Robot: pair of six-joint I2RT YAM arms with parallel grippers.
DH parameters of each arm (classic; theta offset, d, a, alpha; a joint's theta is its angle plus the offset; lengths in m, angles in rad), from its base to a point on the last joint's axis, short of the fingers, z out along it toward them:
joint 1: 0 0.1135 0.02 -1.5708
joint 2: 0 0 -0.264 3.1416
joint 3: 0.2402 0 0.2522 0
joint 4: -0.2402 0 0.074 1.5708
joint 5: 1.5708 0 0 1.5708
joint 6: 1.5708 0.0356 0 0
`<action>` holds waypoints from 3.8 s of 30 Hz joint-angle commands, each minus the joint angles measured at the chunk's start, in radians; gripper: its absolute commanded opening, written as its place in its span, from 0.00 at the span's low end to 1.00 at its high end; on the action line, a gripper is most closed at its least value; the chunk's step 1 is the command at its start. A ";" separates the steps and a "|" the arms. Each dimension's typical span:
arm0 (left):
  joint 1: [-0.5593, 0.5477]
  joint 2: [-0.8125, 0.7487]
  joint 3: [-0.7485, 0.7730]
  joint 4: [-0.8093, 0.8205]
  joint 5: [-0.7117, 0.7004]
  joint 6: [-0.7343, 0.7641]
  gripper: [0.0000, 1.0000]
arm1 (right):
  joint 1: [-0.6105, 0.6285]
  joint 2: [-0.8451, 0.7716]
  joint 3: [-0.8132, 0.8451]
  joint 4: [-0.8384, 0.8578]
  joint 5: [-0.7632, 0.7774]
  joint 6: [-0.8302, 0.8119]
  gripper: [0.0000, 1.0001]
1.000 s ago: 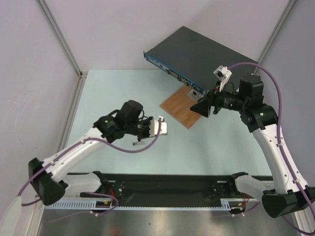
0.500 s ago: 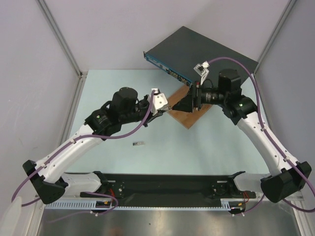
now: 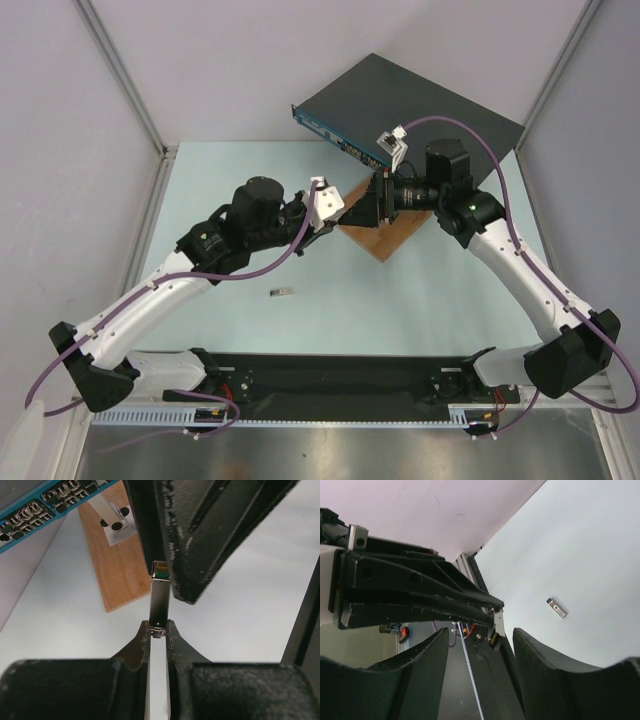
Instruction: Insert the plug into the switch port
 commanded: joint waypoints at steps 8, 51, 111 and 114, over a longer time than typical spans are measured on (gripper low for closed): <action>-0.016 -0.020 0.049 0.061 -0.004 -0.027 0.00 | 0.012 0.029 0.065 0.036 0.013 0.003 0.29; 0.010 -0.194 -0.217 0.366 0.122 0.079 0.24 | -0.025 0.059 -0.004 0.295 -0.197 0.302 0.00; -0.086 0.611 0.584 0.030 -0.332 -0.477 0.00 | -0.818 -0.185 -0.251 0.103 -0.084 0.277 0.73; -0.076 0.605 0.581 0.030 -0.324 -0.478 0.00 | -0.816 -0.180 -0.250 0.107 -0.089 0.277 0.70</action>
